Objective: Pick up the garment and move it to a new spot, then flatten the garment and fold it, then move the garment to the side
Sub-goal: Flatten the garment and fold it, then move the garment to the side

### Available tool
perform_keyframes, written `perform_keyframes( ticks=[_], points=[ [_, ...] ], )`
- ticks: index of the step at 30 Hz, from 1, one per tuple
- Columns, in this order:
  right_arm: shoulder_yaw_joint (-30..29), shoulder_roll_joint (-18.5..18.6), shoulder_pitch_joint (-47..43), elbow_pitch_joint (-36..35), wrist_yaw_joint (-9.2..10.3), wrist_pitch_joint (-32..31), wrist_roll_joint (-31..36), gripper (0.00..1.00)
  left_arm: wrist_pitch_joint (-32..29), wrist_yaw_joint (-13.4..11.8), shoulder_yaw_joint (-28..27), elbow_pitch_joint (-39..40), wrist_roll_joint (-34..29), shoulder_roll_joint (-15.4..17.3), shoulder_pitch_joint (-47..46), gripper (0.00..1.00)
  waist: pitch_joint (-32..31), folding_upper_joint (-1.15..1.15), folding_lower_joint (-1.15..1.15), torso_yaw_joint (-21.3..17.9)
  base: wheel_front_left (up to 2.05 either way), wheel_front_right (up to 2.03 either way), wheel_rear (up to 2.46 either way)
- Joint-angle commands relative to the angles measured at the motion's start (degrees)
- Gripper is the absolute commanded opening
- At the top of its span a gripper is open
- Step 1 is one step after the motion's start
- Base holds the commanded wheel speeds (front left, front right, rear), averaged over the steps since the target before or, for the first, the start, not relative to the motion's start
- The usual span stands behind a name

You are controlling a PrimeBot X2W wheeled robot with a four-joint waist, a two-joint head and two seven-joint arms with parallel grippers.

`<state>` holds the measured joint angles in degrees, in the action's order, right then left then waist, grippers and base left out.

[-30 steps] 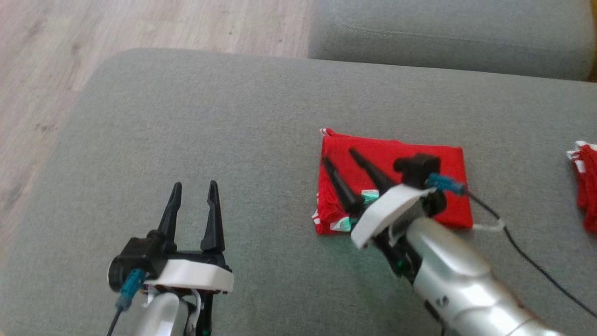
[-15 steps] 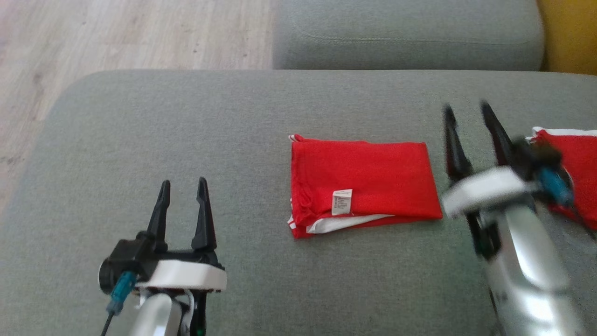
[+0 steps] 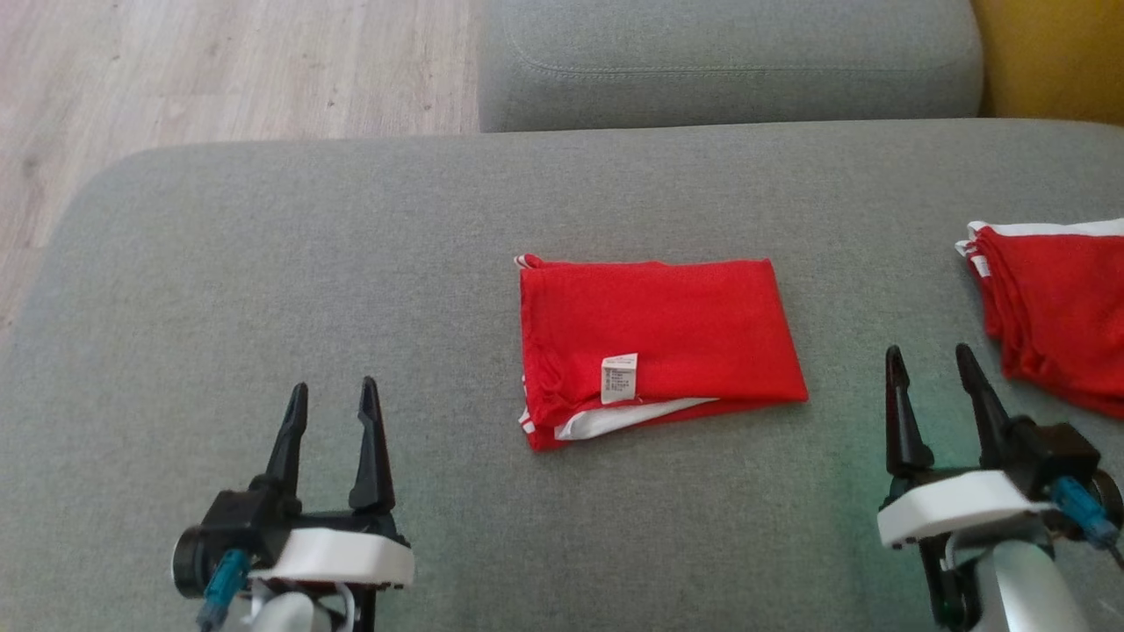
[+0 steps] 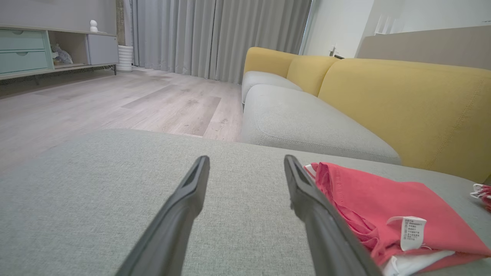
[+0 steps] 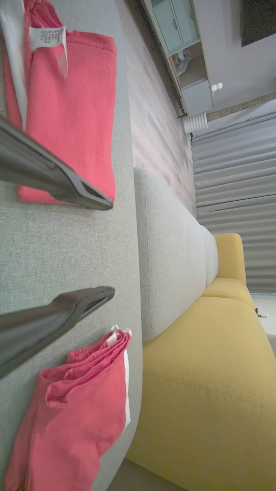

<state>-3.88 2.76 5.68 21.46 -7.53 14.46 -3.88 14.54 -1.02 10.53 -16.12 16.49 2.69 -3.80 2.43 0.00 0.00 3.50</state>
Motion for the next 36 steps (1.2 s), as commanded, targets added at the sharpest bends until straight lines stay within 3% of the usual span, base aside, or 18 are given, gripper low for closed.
perform_keyframes(
  ticks=[1,10,18,33,34,35,36],
  points=[
    [1.6,0.1,1.4,-2.6,0.04,0.5,-0.5,1.00,0.5,-0.3,-2.5,2.2,-0.2,0.2,-1.5,1.00,0.1,0.00,0.00,-0.2,0.00,0.00,0.00],
    [2.5,0.1,2.5,-2.4,0.04,0.5,0.2,1.00,0.5,-0.1,-2.1,2.8,-0.2,0.2,-2.7,1.00,1.4,0.00,0.00,0.2,0.00,0.00,0.00],
    [4.4,0.1,8.8,3.0,0.04,-4.0,0.1,1.00,0.5,0.7,-0.7,2.4,-0.5,0.2,-5.1,1.00,5.7,0.00,0.00,2.4,0.00,0.00,0.00],
    [7.9,0.1,21.9,25.9,0.04,-13.9,-1.9,1.00,0.5,1.3,1.9,1.1,0.0,0.2,-9.2,1.00,9.8,0.00,0.00,6.9,0.00,0.00,0.00],
    [8.4,0.1,22.2,27.1,0.04,-14.0,-1.8,0.66,0.5,1.3,1.9,1.0,0.0,0.2,-9.2,1.00,9.6,0.00,0.00,6.9,0.00,0.00,0.00],
    [8.7,0.1,22.5,28.0,0.04,-13.7,-1.7,0.00,0.5,1.2,1.8,1.0,-0.1,0.2,-9.2,1.00,9.4,0.00,0.00,6.9,0.00,0.00,0.00],
    [9.0,0.1,22.7,28.8,0.04,-13.3,-1.8,0.00,0.5,1.2,1.8,1.0,-0.3,0.2,-9.1,1.00,9.1,0.00,0.00,6.8,0.00,0.00,0.00]
  ],
)
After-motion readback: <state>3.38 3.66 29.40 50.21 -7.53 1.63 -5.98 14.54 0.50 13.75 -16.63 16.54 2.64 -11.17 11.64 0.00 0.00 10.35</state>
